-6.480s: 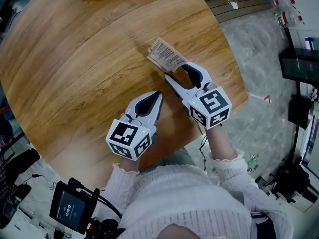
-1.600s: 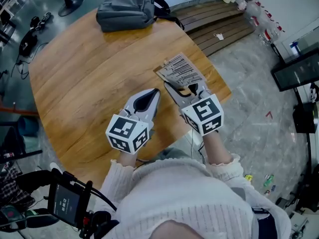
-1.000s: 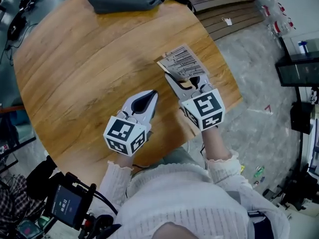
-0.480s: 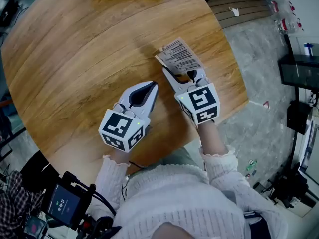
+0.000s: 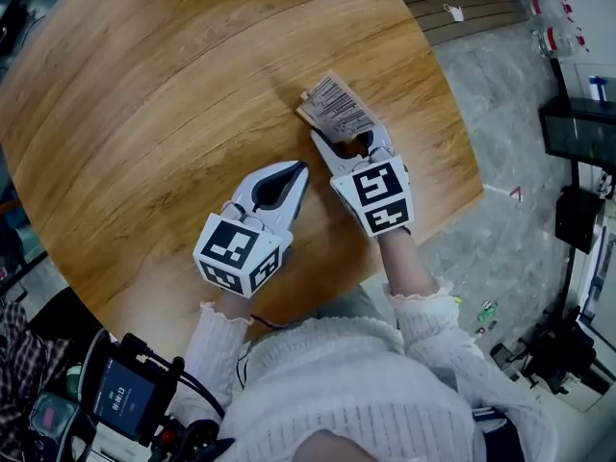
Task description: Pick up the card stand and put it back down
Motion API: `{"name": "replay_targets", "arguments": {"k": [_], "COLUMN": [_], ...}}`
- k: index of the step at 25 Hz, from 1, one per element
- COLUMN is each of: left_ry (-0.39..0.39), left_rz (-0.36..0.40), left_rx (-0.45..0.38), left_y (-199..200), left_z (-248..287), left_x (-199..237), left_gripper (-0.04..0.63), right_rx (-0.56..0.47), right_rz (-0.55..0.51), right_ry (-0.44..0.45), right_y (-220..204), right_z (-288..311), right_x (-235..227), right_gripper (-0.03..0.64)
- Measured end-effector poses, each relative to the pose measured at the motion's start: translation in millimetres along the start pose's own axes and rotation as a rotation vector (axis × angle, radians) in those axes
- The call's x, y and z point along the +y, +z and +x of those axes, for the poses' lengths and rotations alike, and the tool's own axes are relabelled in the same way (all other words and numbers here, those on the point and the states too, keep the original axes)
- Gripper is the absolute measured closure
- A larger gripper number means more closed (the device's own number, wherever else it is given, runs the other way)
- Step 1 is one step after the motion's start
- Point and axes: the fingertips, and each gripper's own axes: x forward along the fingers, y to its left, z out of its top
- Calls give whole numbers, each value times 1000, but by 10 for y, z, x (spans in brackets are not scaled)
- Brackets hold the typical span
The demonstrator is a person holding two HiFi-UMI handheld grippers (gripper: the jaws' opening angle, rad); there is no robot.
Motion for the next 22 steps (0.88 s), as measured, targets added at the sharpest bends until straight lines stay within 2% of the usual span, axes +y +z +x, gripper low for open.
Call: {"name": "replay_targets", "arguments": {"k": [6,13,22], "left_ry": [-10,-28,-34], "left_rz": [-7,-14,14], "left_rx": [8,2,8], "left_y": [-6,-204,-66], "left_z": [27,147,66], "left_x": [10,280,79], "left_gripper": [588,588,588], "right_rx": [24,38,-5], "right_rz": [-14,-18,14], "right_ry": [-13,-21,-11], "right_y": [-42,-208,-75], "right_z": [61,407,182], "right_x": [-45,-24,-19], "right_gripper": [433,430,405]}}
